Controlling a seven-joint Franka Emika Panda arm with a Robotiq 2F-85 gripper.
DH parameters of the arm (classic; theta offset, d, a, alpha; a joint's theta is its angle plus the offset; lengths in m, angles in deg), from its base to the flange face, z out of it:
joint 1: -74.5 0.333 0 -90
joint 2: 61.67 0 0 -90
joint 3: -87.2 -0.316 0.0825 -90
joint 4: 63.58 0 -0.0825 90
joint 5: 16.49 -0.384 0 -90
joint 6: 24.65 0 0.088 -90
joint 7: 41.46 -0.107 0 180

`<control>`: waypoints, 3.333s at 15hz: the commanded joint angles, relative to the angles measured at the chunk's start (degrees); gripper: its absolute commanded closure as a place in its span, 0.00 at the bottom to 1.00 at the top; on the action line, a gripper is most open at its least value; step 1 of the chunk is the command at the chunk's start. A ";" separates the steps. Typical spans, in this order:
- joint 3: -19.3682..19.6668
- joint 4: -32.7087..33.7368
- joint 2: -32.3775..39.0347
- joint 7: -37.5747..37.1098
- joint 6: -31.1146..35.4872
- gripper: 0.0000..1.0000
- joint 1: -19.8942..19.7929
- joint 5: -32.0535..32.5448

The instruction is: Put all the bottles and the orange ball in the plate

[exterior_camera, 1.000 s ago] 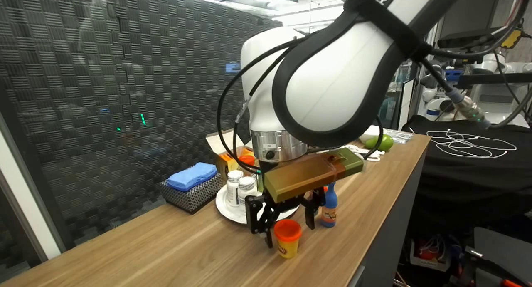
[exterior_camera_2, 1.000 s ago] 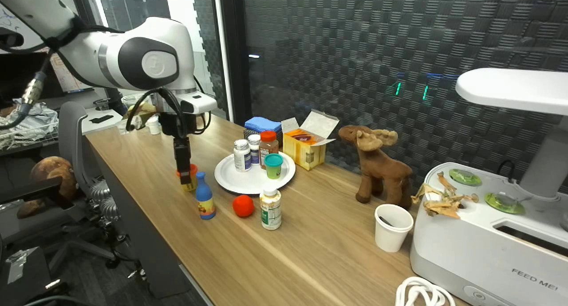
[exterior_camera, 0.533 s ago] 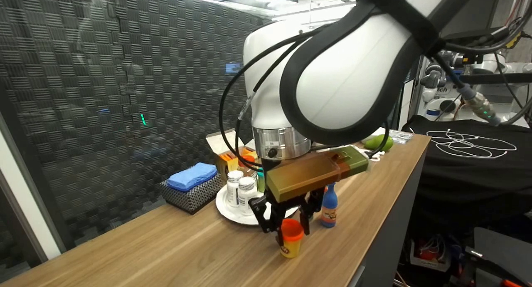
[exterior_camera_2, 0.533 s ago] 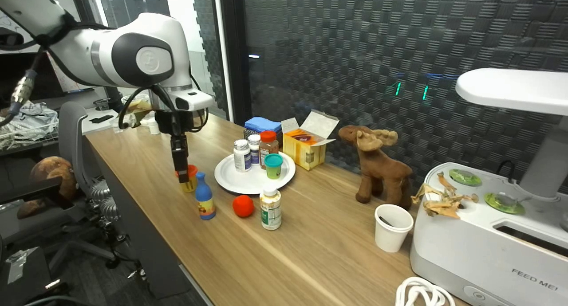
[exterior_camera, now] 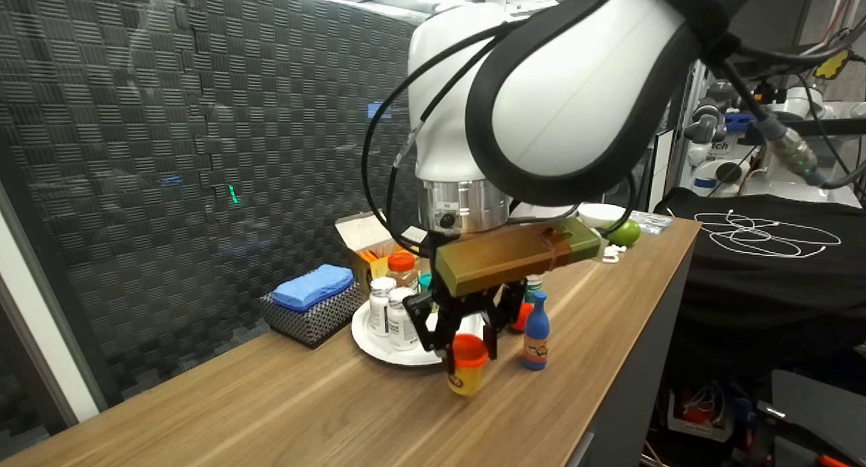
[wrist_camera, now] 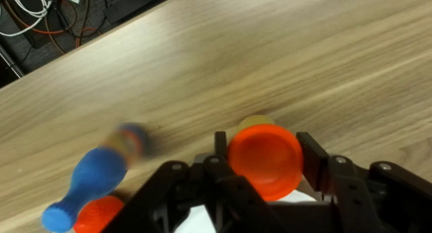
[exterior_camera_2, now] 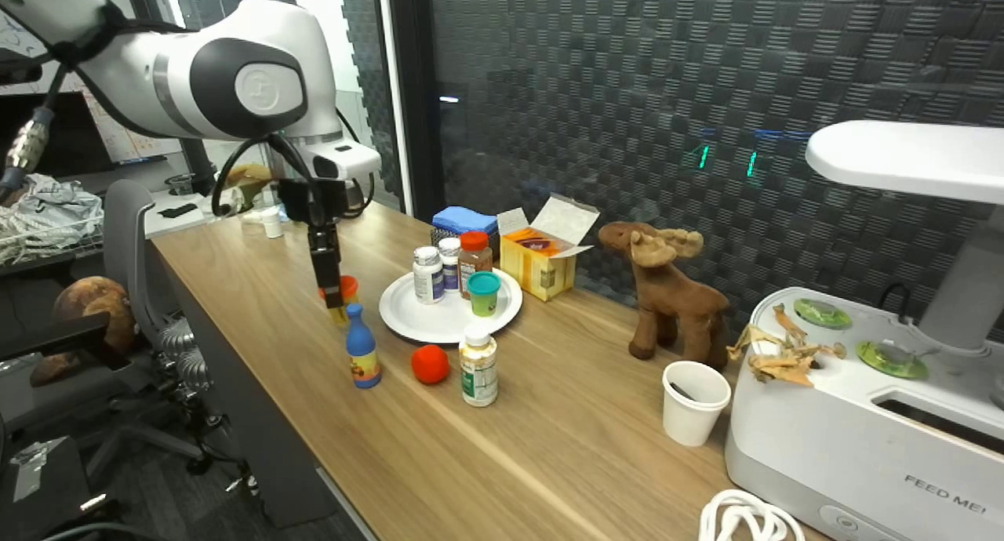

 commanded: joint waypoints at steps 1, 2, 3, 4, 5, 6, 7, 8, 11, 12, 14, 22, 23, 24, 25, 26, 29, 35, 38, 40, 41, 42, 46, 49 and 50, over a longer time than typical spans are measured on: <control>0.39 -1.55 -5.42 0.48 1.55 0.71 -2.28 0.69; 0.74 -0.82 -5.38 0.69 1.21 0.71 -3.02 1.32; 0.90 -0.39 -5.57 0.78 1.10 0.71 -3.69 1.51; 1.11 0.64 -4.65 1.97 0.66 0.71 -4.66 0.96; 1.33 1.11 -4.25 2.25 0.55 0.71 -5.29 1.01; 1.65 1.86 -3.20 2.80 0.47 0.71 -6.00 1.06; 1.94 2.25 -2.66 3.04 0.43 0.71 -6.50 1.40; 2.32 2.99 -1.75 3.67 0.19 0.71 -6.94 2.22; 3.18 5.27 0.95 7.22 0.19 0.71 -7.44 6.55; 3.34 5.98 1.70 8.73 0.52 0.71 -7.54 7.27; 3.66 7.18 3.09 11.40 1.35 0.71 -7.52 8.35; 4.34 9.08 6.47 20.44 4.72 0.71 -7.66 6.68; 4.48 9.08 6.77 20.94 5.11 0.71 -7.72 6.51; 4.47 9.02 7.02 21.67 5.65 0.71 -7.85 6.14; 4.60 9.04 7.32 22.01 5.98 0.71 -7.89 6.03; 4.67 9.12 7.65 22.28 6.20 0.71 -7.93 5.73; 5.29 9.15 8.26 21.79 6.75 0.71 -7.58 6.28; 5.45 9.77 9.62 22.58 6.91 0.71 -7.74 5.62; 5.67 10.47 10.09 22.38 6.62 0.71 -7.54 5.93; 6.11 10.98 10.46 21.67 6.29 0.71 -7.20 6.55; 6.20 11.17 10.57 21.61 6.24 0.71 -7.15 6.63; 6.40 11.38 10.75 21.38 6.20 0.71 -7.08 6.81; 7.08 12.09 11.19 20.97 5.85 0.71 -6.77 7.30; 7.11 12.32 11.27 21.35 5.66 0.22 -6.79 7.08; 7.04 12.24 11.12 21.48 5.71 0.19 -6.79 6.97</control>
